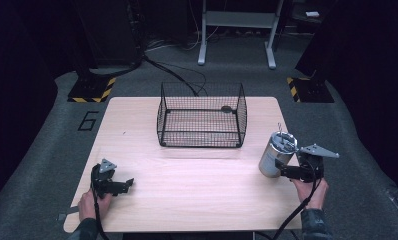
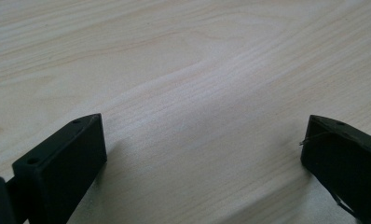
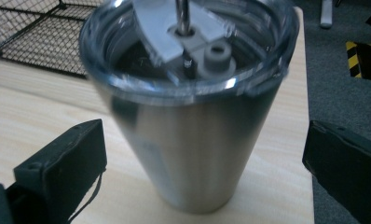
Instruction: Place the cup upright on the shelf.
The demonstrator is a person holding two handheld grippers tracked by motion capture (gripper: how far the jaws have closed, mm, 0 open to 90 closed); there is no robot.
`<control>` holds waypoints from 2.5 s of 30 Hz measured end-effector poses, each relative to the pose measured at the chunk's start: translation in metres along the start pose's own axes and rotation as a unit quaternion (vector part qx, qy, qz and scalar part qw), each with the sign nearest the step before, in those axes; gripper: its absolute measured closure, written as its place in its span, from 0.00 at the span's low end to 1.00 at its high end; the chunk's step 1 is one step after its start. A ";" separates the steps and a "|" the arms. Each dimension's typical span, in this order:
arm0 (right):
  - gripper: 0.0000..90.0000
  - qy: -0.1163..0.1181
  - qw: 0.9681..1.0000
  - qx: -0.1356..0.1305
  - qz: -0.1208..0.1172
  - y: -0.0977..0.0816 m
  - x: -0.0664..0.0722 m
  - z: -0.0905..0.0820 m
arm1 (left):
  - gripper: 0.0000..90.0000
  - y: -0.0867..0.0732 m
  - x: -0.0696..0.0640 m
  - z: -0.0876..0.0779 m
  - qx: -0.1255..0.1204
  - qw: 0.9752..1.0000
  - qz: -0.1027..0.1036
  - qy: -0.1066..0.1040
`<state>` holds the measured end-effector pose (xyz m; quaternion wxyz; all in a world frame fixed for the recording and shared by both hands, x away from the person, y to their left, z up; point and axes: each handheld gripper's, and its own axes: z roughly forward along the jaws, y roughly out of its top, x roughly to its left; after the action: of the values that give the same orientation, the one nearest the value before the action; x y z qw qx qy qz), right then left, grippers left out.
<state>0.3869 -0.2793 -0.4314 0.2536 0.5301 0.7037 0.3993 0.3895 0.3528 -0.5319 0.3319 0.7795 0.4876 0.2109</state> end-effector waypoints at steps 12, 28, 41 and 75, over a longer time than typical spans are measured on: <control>0.00 0.024 1.000 -0.013 0.000 0.020 0.002 0.022 | 0.00 0.000 0.000 0.001 -0.003 1.000 -0.001 0.001; 0.00 0.030 0.999 -0.023 -0.003 0.023 0.002 0.033 | 0.00 0.000 0.000 0.000 -0.002 1.000 0.000 0.001; 0.03 0.010 0.999 -0.044 -0.020 0.020 0.007 0.031 | 0.00 0.000 0.001 -0.001 0.005 1.000 0.005 -0.001; 0.04 0.028 0.997 -0.058 -0.044 0.046 0.021 0.009 | 0.00 0.000 0.000 0.000 0.001 1.000 0.003 0.000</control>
<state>0.4122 -0.2513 -0.3971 0.2821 0.4714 0.7088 0.4425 0.3895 0.3532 -0.5320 0.3302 0.7815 0.4853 0.2114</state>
